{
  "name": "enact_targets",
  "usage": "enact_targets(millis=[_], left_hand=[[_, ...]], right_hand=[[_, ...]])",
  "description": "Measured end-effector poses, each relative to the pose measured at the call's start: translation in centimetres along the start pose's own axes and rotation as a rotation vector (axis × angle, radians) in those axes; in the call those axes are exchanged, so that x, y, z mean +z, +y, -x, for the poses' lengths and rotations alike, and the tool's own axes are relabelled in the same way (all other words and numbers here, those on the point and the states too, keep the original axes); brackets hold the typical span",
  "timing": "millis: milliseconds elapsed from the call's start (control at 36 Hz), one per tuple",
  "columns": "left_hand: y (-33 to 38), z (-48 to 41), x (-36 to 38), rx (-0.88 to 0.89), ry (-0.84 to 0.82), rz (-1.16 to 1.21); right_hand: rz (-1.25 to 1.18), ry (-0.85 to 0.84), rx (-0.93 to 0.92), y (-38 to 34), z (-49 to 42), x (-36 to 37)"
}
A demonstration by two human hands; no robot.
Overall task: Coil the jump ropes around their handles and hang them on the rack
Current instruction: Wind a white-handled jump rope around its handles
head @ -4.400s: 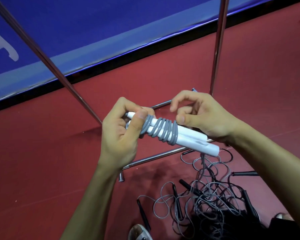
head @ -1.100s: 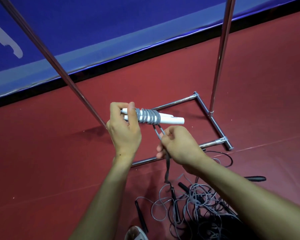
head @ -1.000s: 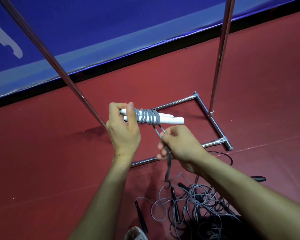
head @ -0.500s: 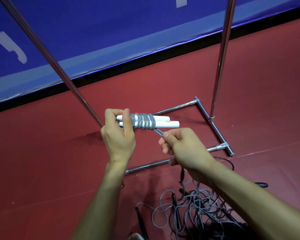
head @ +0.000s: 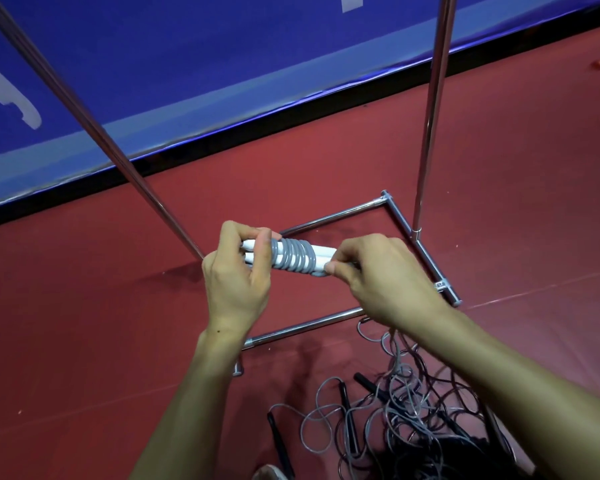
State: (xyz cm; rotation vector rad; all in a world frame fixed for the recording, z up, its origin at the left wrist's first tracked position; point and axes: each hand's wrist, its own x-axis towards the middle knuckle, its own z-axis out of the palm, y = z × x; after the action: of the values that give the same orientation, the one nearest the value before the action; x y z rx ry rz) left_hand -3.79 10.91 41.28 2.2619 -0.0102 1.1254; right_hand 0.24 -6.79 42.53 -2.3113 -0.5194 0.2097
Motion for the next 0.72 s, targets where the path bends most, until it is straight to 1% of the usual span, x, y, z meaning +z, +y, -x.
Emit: enact_targets(millis=[111, 139, 194, 250, 361, 444, 583, 722], left_hand=[[0.6, -0.4, -0.3, -0.041, -0.095, 0.086], [0.9, -0.5, -0.5, -0.055, -0.120, 0.112], [1.4, -0.8, -0.9, -0.063, -0.172, 0.165], [1.9, -1.1, -1.3, -0.060, -0.221, 0.223], [2.6, -1.5, -2.0, -0.062, -0.298, 0.321], [2.8, -1.7, -2.2, -0.076, -0.296, 0.349], [2.6, -1.7, -2.4, -0.178, -0.291, 0.428], [2.3, -1.7, -2.4, -0.257, -0.299, 0.516]], right_hand=[[-0.153, -0.140, -0.012, 0.6, -0.8, -1.6], [-0.231, -0.176, -0.002, 0.5, -0.8, -2.0], [-0.465, -0.252, 0.021, 0.5, -0.7, -2.7], [-0.607, -0.336, -0.018, 0.6, -0.7, -3.3], [-0.549, -0.509, -0.220, 0.8, -0.8, -4.5], [-0.521, -0.563, -0.296, 0.7, -0.5, -5.3], [-0.405, -0.478, -0.398, 0.6, -0.5, -5.5], [-0.374, -0.466, -0.445, 0.2, -0.2, -5.5]])
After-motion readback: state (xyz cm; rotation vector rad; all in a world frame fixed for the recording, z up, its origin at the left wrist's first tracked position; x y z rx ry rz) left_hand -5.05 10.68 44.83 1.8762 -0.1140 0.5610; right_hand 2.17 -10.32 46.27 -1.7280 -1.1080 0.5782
